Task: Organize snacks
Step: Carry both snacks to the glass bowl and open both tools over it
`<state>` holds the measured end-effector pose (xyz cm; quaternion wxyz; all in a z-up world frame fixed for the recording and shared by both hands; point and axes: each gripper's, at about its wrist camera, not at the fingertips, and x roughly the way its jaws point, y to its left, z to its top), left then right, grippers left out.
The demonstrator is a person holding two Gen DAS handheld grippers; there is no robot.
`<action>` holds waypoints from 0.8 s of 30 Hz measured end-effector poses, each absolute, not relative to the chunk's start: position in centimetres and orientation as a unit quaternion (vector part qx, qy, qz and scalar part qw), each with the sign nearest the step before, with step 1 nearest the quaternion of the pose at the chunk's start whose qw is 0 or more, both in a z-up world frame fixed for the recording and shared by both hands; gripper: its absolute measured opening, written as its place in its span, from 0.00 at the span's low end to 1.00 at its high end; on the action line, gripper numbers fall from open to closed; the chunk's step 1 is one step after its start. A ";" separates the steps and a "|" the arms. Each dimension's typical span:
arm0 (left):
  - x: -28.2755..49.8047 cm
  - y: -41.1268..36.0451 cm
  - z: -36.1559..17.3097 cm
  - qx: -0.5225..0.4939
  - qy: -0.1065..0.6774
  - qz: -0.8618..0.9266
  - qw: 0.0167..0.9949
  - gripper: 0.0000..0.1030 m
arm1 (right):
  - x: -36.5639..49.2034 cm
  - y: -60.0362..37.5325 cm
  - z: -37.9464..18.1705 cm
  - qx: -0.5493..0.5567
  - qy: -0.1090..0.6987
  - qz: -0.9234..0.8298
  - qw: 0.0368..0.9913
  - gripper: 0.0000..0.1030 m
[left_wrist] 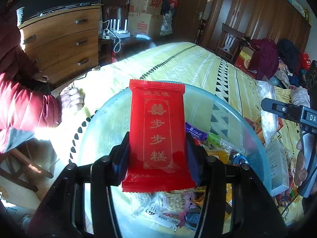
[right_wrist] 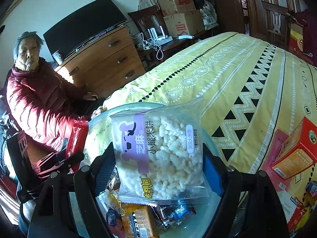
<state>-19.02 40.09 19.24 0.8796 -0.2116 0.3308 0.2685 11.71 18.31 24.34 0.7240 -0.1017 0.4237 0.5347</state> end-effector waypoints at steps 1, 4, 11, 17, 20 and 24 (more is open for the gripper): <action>-19.0 40.2 19.2 -0.212 0.331 0.268 0.879 0.50 | 11.7 18.3 24.3 -0.102 0.424 0.535 0.724 0.80; -19.1 40.5 19.0 -0.213 0.333 0.268 0.879 0.50 | 11.7 18.5 24.3 -0.106 0.421 0.536 0.724 0.81; -19.1 40.6 19.0 -0.213 0.334 0.269 0.878 0.51 | 11.0 18.5 24.6 -0.114 0.417 0.538 0.724 0.81; -19.0 40.8 18.8 -0.213 0.337 0.267 0.877 0.51 | 11.0 18.6 24.6 -0.115 0.416 0.539 0.723 0.81; -18.9 40.8 18.6 -0.215 0.340 0.269 0.875 0.55 | 10.9 18.8 24.4 -0.122 0.420 0.540 0.719 0.81; -19.0 40.9 18.7 -0.210 0.340 0.275 0.874 0.69 | 10.4 19.1 24.3 -0.133 0.422 0.542 0.714 0.84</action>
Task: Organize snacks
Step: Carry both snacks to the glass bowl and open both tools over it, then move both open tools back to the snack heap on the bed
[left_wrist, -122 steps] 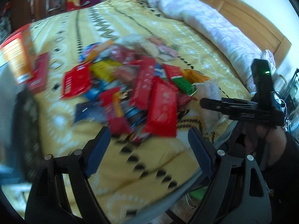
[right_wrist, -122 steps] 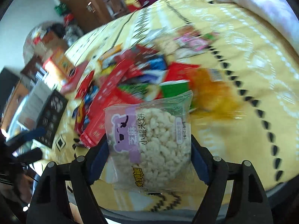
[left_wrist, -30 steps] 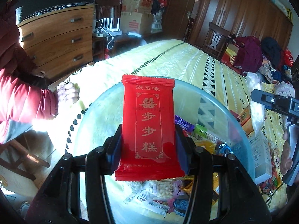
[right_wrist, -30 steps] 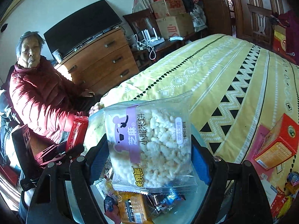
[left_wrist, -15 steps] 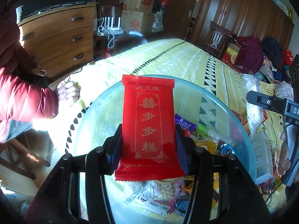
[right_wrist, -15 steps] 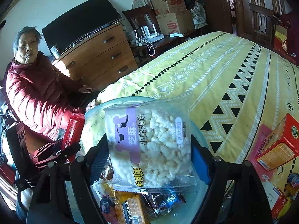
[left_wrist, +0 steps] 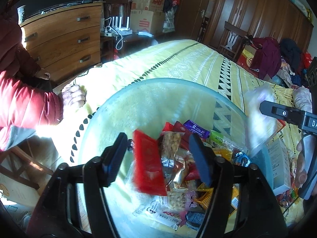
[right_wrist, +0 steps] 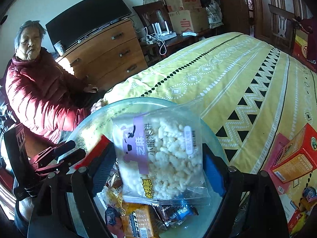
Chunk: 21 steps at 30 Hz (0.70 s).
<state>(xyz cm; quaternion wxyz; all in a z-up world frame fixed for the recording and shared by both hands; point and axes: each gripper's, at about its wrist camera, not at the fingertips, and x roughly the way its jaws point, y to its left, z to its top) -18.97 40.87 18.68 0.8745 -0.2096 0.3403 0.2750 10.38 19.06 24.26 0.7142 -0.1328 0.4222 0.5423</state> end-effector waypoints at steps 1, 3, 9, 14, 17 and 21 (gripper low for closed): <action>-19.0 40.9 18.6 -0.212 0.341 0.276 0.873 0.70 | 10.2 19.0 24.3 -0.136 0.421 0.542 0.714 0.84; -19.0 41.0 18.6 -0.214 0.341 0.277 0.873 0.70 | 9.9 19.0 24.4 -0.146 0.416 0.538 0.719 0.88; -19.5 40.3 19.6 -0.211 0.324 0.283 0.878 0.83 | 8.1 17.3 26.0 -0.172 0.407 0.545 0.712 0.95; -19.6 37.5 22.4 -0.193 0.285 0.261 0.902 0.88 | 5.5 8.9 28.6 -0.171 0.373 0.510 0.756 0.95; -18.7 34.5 24.1 -0.179 0.262 0.232 0.919 0.93 | 2.8 0.8 30.7 -0.159 0.288 0.476 0.816 1.00; -15.7 27.8 25.9 -0.148 0.252 0.148 0.945 0.93 | 0.4 -10.0 27.8 -0.228 0.241 0.346 0.878 1.00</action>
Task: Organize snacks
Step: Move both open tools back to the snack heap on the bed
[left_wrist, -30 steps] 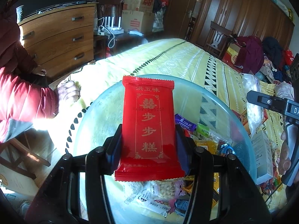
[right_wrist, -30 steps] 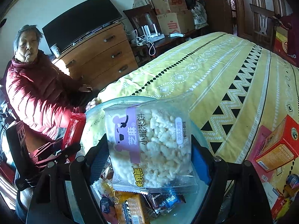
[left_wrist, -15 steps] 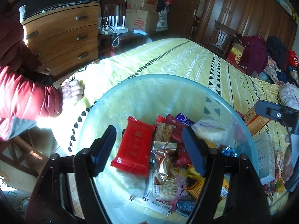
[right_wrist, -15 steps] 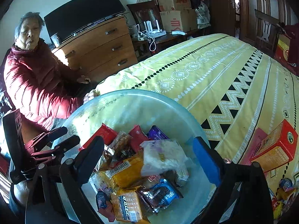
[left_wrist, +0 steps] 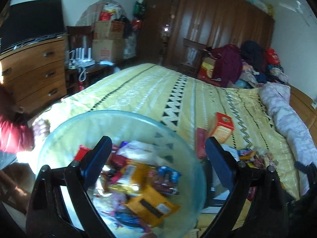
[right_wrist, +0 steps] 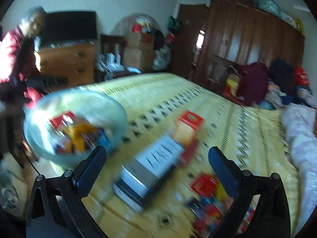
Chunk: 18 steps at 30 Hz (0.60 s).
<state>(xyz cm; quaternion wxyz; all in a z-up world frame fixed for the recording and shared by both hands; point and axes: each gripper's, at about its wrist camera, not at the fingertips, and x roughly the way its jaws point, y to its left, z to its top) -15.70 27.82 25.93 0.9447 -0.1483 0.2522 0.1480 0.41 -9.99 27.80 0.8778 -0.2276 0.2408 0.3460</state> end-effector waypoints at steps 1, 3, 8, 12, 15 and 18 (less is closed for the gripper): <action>-15.1 26.3 26.2 -0.139 0.252 0.130 0.949 0.93 | 0.9 -12.6 26.1 -0.238 0.279 0.310 0.877 1.00; -13.6 22.2 26.8 -0.117 0.253 0.076 0.957 0.94 | 2.1 -18.6 22.6 -0.232 0.360 0.234 0.873 1.00; -10.2 12.4 25.5 -0.064 0.291 -0.044 0.953 0.95 | 3.2 -30.8 19.7 -0.198 0.424 0.128 0.874 1.00; -6.7 6.1 21.9 -0.057 0.346 -0.131 0.927 0.95 | 2.1 -34.3 21.0 -0.212 0.374 0.088 0.899 1.00; -3.3 3.7 18.3 -0.084 0.392 -0.159 0.902 0.94 | 2.6 -34.8 21.1 -0.209 0.362 0.093 0.904 1.00; 0.3 2.7 14.9 -0.115 0.423 -0.149 0.886 0.94 | 4.0 -35.7 19.3 -0.184 0.395 0.112 0.893 1.00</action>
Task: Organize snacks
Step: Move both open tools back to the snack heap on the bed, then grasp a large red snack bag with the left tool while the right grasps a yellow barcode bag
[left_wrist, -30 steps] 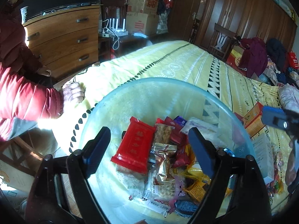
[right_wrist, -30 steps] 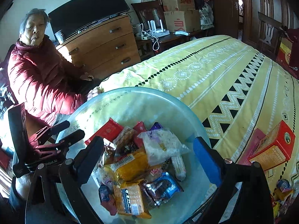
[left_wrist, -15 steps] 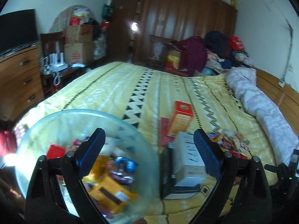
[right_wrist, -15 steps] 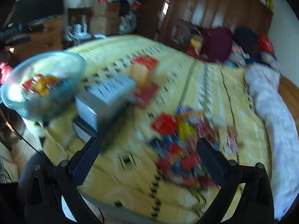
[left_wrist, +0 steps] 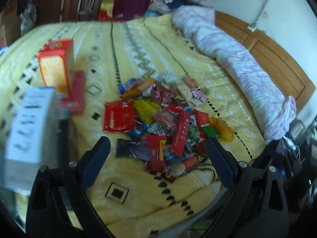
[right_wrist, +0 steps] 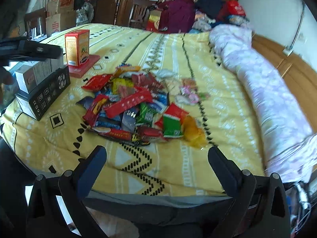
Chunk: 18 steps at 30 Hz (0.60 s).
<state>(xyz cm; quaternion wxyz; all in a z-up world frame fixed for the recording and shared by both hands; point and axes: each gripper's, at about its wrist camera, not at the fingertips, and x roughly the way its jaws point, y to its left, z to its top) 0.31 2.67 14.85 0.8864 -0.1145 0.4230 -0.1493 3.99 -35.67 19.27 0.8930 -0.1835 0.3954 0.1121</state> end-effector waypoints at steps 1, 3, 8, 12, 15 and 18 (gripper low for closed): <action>0.9 2.3 14.2 -0.122 0.428 -0.144 0.884 0.94 | 4.2 -35.9 18.6 -0.176 0.402 0.118 0.891 1.00; 3.7 2.1 11.8 -0.130 0.442 -0.122 0.879 0.94 | 4.7 -36.5 17.4 -0.166 0.411 0.127 0.887 1.00; 8.6 1.8 7.1 -0.128 0.468 -0.067 0.872 0.94 | 6.3 -38.1 14.7 -0.134 0.434 0.150 0.878 1.00; 10.3 2.8 3.9 -0.135 0.490 -0.021 0.861 0.94 | 7.5 -39.6 13.1 -0.107 0.448 0.160 0.873 0.98; 10.5 2.8 3.2 -0.131 0.490 -0.016 0.862 0.93 | 8.2 -40.7 12.4 -0.089 0.454 0.168 0.871 0.97; 10.0 2.4 3.8 -0.122 0.480 -0.025 0.868 0.73 | 9.1 -41.3 12.2 -0.071 0.457 0.175 0.869 0.91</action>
